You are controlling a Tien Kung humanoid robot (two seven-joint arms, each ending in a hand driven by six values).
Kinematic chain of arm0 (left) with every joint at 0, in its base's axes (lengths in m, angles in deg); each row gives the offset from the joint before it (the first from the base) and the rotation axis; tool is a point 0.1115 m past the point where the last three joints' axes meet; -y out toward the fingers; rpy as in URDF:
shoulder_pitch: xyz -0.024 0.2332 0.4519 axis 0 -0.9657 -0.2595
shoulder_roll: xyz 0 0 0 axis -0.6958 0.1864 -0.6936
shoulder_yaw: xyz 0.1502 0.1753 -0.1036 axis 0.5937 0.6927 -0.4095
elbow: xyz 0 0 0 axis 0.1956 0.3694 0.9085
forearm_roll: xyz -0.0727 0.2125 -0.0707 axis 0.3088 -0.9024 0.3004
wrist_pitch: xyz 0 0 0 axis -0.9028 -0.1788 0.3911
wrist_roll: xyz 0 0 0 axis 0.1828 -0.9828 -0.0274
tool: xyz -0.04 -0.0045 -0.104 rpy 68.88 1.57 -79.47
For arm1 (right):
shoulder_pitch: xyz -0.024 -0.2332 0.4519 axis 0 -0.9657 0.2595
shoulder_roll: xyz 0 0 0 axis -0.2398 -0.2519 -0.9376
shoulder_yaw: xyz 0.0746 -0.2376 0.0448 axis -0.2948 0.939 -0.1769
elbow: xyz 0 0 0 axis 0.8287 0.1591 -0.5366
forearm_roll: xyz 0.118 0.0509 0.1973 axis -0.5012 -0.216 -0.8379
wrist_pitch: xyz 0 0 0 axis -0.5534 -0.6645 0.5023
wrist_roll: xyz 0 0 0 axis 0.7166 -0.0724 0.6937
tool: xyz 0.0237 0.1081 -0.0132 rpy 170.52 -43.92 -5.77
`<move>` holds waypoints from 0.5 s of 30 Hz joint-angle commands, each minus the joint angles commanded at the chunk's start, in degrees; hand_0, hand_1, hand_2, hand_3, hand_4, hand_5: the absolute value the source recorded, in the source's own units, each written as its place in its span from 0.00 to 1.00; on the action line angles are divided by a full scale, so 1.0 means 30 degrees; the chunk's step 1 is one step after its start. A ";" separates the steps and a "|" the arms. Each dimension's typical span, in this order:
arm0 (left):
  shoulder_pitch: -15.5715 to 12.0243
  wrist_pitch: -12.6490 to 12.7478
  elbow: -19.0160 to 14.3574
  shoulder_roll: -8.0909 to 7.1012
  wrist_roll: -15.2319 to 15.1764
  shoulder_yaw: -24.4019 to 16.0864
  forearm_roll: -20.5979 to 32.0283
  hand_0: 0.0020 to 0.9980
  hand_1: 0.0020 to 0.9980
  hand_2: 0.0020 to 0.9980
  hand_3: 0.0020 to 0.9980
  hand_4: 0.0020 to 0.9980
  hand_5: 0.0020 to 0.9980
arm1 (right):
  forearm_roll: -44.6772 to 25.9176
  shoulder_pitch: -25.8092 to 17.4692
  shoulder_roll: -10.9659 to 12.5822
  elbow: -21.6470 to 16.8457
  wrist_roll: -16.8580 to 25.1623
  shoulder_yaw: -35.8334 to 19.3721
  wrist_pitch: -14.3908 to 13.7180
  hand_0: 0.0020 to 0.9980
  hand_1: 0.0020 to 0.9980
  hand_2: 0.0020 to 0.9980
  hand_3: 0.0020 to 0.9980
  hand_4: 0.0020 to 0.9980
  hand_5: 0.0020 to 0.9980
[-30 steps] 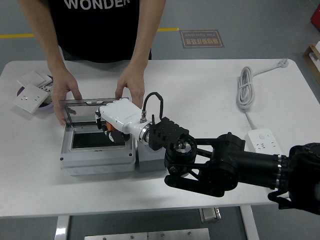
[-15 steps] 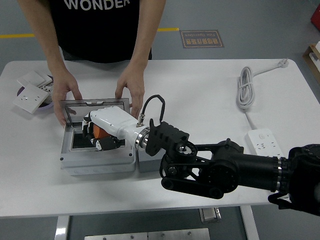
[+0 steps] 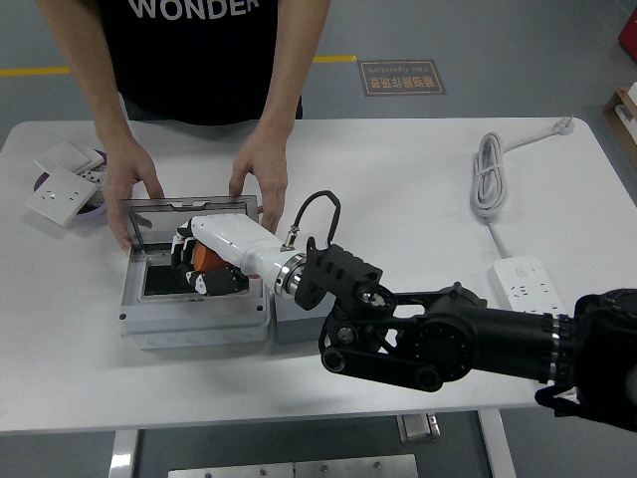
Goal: Pick up the cylinder from the cube,place it in the box,flap close box
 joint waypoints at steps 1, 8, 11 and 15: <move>0.0012 -0.0002 0.0000 0.0005 -0.0006 0.0005 -0.0007 0.92 0.85 0.86 0.95 0.00 0.00 | -0.0103 -0.0020 0.0000 0.0037 0.0065 0.0018 0.0094 0.23 0.46 0.53 0.43 0.01 0.00; 0.0048 -0.0004 0.0000 0.0017 0.0000 -0.0139 -0.0222 0.92 0.85 0.86 0.95 0.00 0.00 | -0.0563 -0.0109 0.0000 0.0215 0.0515 -0.0184 0.1247 0.30 0.47 0.53 0.44 0.00 0.00; 0.0068 -0.0020 0.0000 0.0034 -0.0007 -0.0144 -0.0285 0.92 0.85 0.86 0.95 0.00 0.00 | -0.0641 -0.0125 0.0000 0.0250 0.0587 -0.0261 0.1613 0.30 0.47 0.53 0.44 0.00 0.00; 0.0101 -0.0030 0.0000 0.0045 -0.0023 -0.0109 -0.0294 0.92 0.85 0.86 0.95 0.00 0.00 | -0.0679 -0.0146 0.0000 0.0316 0.0604 -0.0289 0.1872 0.67 0.66 0.65 0.61 0.30 0.14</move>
